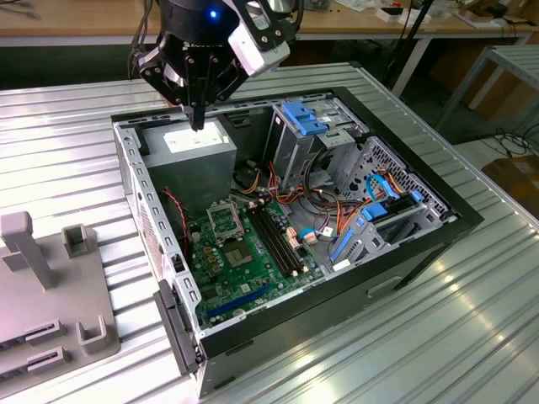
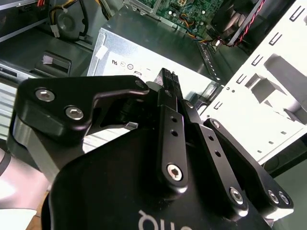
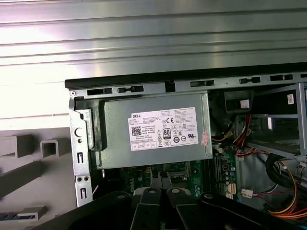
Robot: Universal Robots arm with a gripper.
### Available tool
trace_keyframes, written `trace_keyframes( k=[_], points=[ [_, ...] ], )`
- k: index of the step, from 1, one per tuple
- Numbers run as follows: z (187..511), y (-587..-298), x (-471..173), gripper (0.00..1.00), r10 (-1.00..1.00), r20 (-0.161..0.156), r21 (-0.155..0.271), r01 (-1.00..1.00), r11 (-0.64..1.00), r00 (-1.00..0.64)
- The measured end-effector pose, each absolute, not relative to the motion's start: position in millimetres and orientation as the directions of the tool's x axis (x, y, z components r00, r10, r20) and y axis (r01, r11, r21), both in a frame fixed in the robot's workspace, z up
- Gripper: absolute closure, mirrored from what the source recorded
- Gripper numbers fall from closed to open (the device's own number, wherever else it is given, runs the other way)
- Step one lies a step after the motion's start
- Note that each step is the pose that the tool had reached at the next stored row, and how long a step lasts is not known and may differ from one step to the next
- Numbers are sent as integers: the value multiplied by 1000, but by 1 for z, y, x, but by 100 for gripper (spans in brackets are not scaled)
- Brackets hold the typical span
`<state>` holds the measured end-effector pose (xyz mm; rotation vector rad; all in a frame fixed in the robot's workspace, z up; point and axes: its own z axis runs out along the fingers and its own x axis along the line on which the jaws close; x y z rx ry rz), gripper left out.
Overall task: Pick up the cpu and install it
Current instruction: 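Reach for the cpu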
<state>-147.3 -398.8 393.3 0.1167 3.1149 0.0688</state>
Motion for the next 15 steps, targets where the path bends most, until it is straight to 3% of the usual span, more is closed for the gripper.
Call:
trace_keyframes(
  k=[15],
  points=[
    [393, -399, -152, 89, 75, -22, 45, 74, 996, -997]
  ],
)
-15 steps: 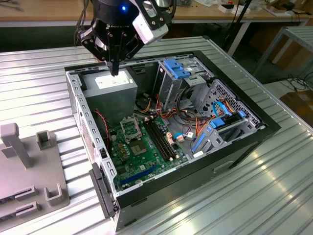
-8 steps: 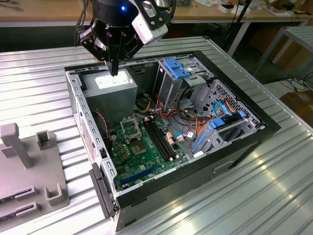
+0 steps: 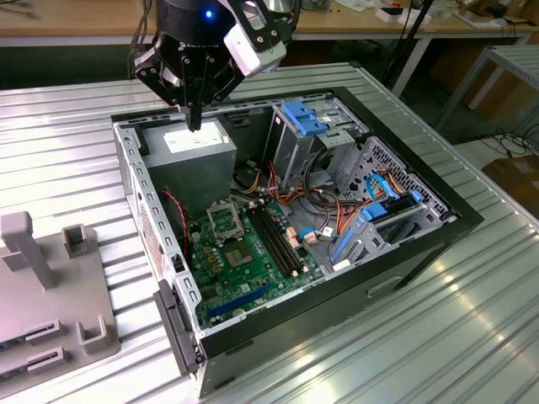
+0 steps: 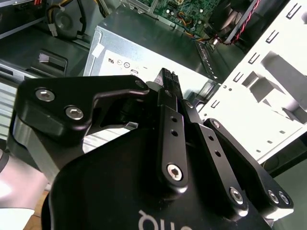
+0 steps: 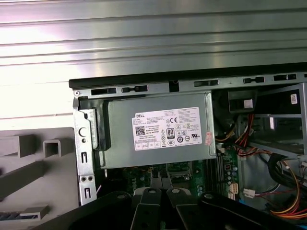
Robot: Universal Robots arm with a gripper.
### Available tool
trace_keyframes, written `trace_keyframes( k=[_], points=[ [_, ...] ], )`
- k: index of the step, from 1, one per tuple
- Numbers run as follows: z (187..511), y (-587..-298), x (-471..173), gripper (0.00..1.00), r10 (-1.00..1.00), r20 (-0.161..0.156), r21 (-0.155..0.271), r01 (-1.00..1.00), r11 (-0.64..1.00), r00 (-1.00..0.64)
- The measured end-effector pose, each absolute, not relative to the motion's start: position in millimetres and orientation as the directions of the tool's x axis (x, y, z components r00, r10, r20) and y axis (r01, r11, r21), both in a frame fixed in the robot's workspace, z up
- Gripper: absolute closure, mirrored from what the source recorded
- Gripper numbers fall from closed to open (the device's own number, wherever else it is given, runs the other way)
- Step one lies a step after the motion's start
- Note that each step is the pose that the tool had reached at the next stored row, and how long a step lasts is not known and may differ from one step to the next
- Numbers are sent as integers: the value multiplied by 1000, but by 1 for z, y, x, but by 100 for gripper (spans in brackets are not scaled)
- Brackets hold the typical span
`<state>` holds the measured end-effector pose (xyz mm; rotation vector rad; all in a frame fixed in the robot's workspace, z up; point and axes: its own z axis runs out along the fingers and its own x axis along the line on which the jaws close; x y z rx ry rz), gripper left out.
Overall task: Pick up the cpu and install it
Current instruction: 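Reach for the cpu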
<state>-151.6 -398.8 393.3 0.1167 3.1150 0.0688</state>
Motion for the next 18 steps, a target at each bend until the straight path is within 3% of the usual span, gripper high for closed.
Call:
trace_keyframes(
  k=[18],
  points=[
    [393, -399, -160, 89, 75, -22, 45, 74, 996, -997]
  ],
)
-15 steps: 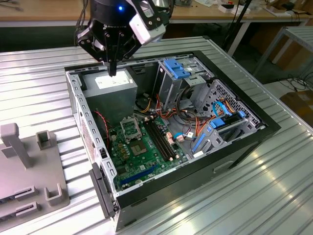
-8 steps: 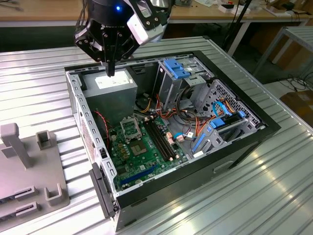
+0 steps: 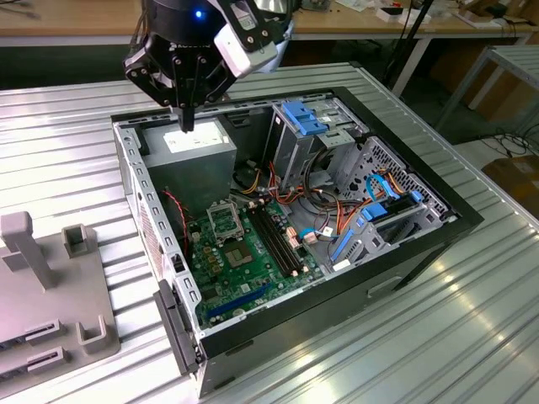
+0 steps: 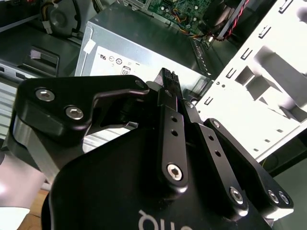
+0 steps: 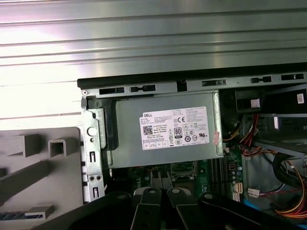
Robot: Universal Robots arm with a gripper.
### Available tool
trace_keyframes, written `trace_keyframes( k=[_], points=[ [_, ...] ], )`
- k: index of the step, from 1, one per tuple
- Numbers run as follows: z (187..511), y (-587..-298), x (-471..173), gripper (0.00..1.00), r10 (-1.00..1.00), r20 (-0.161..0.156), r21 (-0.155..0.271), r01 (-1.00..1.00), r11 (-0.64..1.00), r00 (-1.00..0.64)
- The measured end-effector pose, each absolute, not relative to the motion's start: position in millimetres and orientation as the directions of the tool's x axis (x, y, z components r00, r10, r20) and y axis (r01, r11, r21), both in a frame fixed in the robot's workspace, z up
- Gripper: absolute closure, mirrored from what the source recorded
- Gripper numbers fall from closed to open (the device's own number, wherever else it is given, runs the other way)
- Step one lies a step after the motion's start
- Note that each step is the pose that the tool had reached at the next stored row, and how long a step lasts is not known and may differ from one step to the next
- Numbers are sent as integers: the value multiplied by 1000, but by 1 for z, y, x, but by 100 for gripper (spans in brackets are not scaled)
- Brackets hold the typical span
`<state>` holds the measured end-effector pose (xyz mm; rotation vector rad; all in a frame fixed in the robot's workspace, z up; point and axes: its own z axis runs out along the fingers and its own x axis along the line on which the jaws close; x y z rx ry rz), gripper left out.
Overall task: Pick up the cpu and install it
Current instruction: 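Reach for the cpu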
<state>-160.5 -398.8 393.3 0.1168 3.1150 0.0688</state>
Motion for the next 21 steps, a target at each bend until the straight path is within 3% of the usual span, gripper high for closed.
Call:
trace_keyframes(
  k=[21],
  points=[
    [393, -399, -171, 89, 75, -22, 45, 74, 996, -997]
  ],
)
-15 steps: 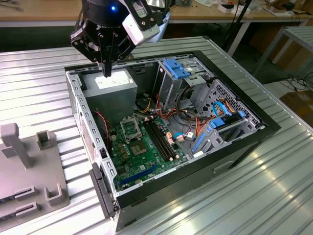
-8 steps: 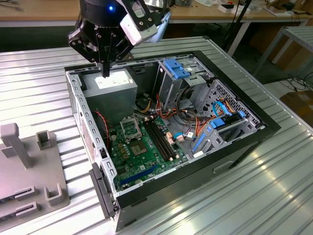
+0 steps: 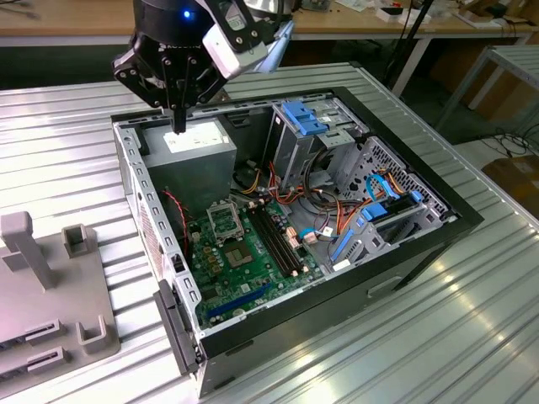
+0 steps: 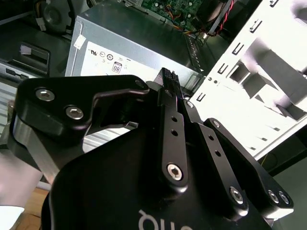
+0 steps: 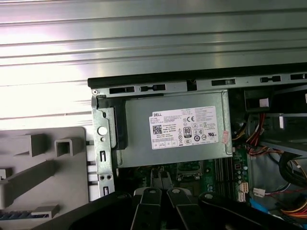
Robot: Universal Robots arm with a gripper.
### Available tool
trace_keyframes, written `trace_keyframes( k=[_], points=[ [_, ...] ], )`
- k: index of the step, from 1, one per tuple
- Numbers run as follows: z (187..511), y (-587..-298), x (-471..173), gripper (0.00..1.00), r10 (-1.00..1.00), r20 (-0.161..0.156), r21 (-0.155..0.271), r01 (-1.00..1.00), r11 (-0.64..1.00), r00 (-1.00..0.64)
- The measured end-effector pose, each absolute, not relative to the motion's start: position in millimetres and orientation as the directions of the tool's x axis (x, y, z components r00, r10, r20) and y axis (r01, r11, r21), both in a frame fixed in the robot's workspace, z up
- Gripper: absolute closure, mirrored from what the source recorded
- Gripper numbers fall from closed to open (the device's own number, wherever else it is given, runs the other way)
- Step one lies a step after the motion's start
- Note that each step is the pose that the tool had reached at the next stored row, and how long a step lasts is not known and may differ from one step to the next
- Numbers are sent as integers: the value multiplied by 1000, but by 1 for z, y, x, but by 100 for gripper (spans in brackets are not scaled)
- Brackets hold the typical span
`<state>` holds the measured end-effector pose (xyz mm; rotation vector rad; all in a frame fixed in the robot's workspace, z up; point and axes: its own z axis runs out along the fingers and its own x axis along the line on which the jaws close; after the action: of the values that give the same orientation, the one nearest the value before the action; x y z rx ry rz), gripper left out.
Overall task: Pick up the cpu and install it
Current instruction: 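Reach for the cpu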
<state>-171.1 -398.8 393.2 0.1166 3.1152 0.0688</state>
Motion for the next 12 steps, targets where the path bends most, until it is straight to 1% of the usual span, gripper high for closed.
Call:
trace_keyframes(
  k=[12],
  points=[
    [393, -399, -178, 89, 75, -22, 45, 74, 996, -997]
  ],
)
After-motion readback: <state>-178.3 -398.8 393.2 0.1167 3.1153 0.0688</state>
